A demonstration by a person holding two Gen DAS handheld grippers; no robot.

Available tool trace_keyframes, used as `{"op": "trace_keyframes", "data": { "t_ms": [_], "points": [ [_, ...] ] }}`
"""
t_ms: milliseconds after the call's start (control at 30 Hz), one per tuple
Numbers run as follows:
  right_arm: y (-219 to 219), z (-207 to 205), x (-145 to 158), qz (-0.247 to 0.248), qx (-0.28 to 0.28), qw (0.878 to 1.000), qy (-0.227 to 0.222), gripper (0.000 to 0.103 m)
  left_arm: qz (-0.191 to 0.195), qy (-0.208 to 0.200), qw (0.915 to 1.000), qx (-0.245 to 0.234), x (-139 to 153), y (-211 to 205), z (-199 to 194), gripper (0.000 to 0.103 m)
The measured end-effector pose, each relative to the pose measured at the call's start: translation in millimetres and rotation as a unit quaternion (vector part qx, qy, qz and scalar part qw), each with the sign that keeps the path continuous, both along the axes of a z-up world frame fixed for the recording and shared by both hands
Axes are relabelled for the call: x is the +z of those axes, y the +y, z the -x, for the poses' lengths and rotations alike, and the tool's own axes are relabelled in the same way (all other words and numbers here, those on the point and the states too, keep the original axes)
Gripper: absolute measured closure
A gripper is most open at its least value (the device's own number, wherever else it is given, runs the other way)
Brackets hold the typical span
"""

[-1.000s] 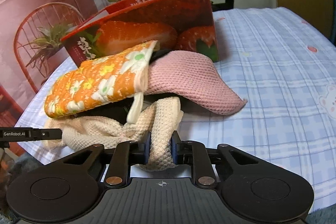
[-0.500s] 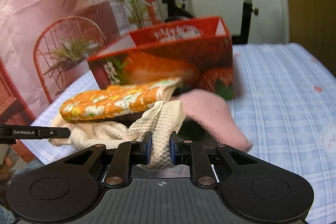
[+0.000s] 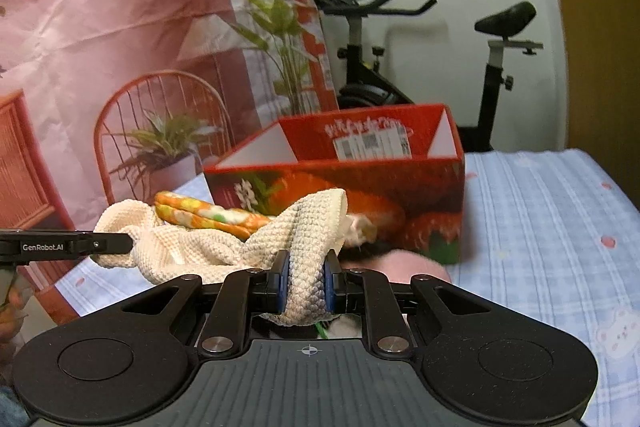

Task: Organize soft objects
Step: 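Pull the beige towel out from under the orange cloth and lift it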

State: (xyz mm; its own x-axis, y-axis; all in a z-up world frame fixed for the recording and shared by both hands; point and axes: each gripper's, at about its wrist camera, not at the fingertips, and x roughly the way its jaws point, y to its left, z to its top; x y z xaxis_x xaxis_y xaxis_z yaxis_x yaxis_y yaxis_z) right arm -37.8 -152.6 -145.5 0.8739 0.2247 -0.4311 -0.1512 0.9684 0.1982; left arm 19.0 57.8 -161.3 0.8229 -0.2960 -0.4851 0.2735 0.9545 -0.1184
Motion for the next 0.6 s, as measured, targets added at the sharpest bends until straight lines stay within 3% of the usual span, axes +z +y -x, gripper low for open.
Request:
{"op": "trace_keyframes", "data": {
  "t_ms": [267,600],
  "points": [
    [-3,-8,31,0.0,0.006,0.999,-0.032,0.087,0.005,-0.038,0.9993,-0.004,35,-4,-6,0.081],
    [-20,-61,65,0.007,0.004,0.999,-0.041,0.087,-0.005,-0.047,0.9989,-0.008,66,-24,-74,0.081]
  ]
}}
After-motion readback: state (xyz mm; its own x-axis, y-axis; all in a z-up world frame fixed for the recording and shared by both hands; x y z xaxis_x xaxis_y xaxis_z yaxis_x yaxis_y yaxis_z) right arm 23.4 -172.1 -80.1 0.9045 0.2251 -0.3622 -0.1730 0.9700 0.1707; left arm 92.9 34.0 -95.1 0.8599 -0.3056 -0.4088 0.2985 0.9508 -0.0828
